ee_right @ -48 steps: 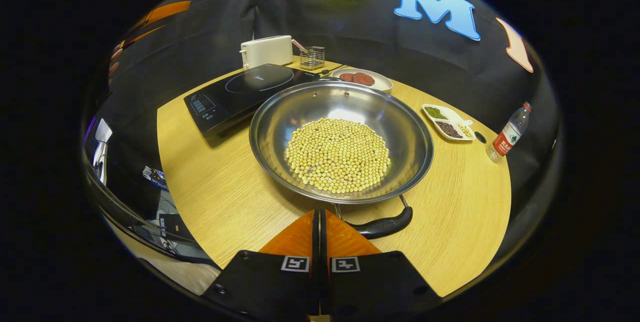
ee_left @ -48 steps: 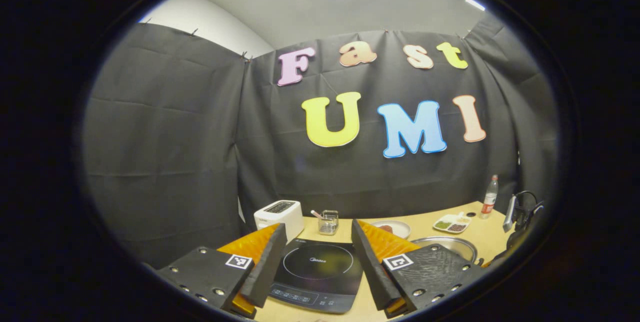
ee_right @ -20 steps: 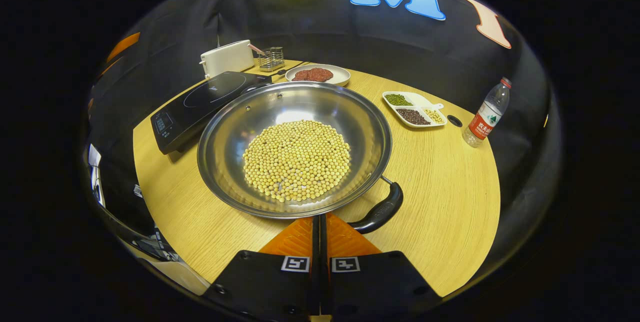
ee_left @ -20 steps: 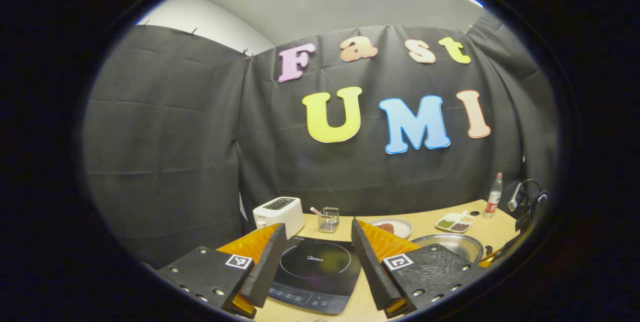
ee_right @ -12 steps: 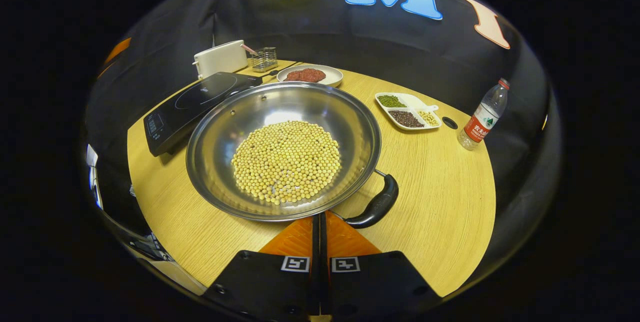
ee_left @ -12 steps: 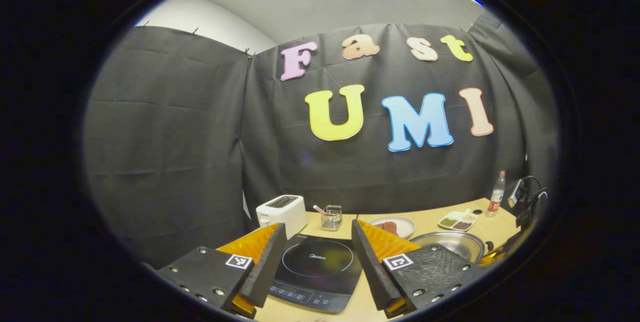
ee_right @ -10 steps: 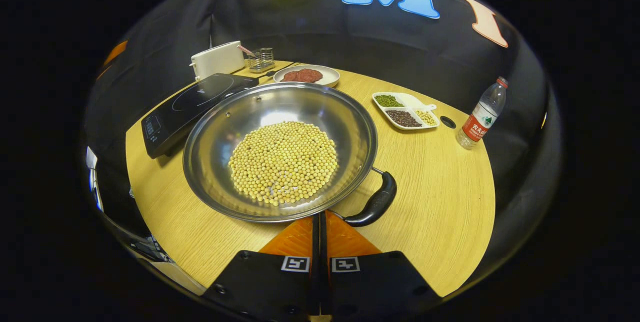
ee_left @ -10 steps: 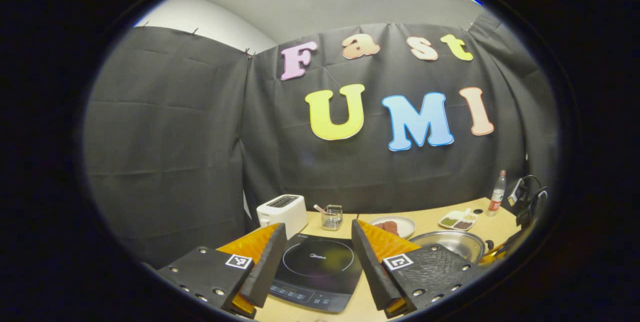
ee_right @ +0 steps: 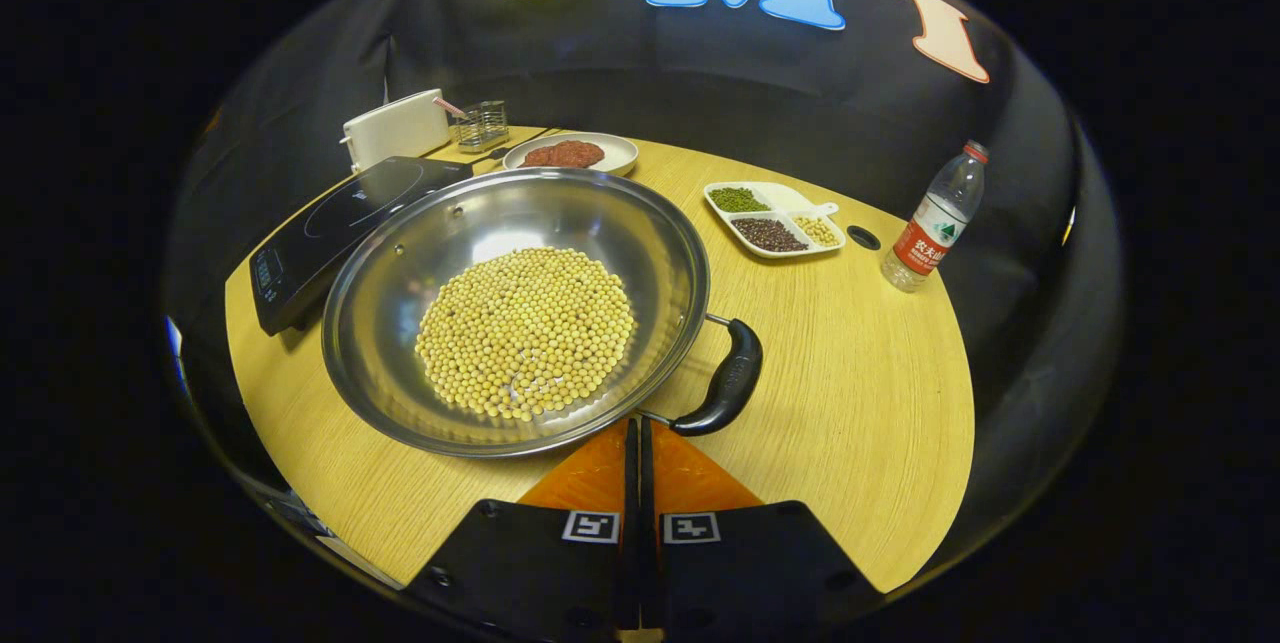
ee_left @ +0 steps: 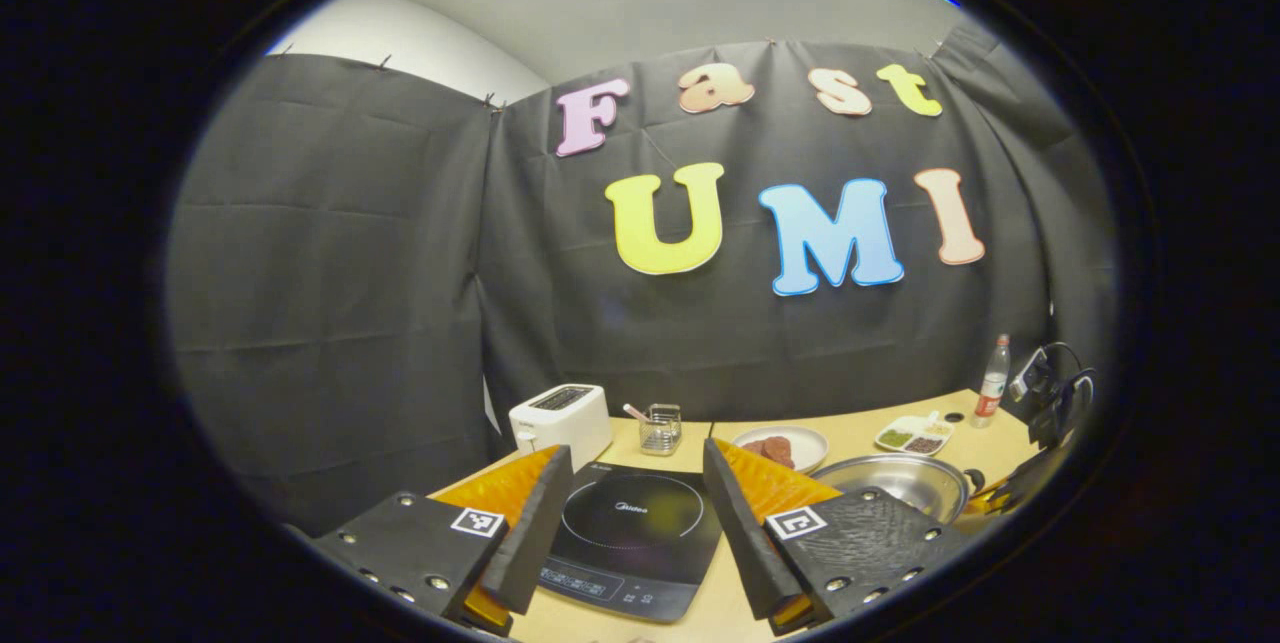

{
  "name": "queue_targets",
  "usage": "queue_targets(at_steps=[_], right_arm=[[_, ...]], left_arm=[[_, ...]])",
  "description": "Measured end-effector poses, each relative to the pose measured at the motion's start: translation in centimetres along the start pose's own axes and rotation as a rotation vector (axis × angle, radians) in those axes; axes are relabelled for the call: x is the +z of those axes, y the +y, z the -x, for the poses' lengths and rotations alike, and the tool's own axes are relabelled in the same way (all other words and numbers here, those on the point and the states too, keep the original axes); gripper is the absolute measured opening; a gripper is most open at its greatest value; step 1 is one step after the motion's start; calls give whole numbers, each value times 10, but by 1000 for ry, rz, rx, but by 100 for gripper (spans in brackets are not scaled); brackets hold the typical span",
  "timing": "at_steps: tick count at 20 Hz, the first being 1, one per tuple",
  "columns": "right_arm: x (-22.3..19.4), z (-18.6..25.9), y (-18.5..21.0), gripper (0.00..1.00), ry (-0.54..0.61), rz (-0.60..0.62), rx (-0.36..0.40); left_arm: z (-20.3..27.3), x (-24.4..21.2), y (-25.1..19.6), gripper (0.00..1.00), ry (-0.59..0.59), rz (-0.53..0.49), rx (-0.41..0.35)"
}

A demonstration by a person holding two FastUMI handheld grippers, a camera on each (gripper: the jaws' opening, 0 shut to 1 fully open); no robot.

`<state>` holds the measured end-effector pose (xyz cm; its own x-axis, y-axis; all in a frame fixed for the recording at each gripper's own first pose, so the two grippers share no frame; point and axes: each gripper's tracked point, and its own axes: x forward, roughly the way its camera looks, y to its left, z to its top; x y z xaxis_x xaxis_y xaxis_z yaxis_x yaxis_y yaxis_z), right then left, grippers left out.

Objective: First push the handle of the pot to place it horizontally, then grasp the pot with both hands and set it on the induction cooktop.

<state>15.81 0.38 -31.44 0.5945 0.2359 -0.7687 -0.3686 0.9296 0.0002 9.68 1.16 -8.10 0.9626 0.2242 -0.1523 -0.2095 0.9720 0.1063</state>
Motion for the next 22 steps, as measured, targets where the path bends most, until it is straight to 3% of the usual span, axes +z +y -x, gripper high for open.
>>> queue_targets(at_steps=[7,13,15,18,22], right_arm=[[17,8,-25,2,-78,-57,-132],[41,41,-27,5,-175,-202,-106],[50,55,-28,38,-227,-225,-118],[64,71,-33,97,-301,-236,-173],[82,85,-33,96,-373,-231,-202]], left_arm=[[-3,-1,-28,77,-5,-5,-63],[-14,-6,-52,77,-3,-6,-151],[-20,-9,-59,77,3,-6,-180],[-31,-20,-71,77,28,7,-227],[-52,-39,-80,77,81,20,-262]])
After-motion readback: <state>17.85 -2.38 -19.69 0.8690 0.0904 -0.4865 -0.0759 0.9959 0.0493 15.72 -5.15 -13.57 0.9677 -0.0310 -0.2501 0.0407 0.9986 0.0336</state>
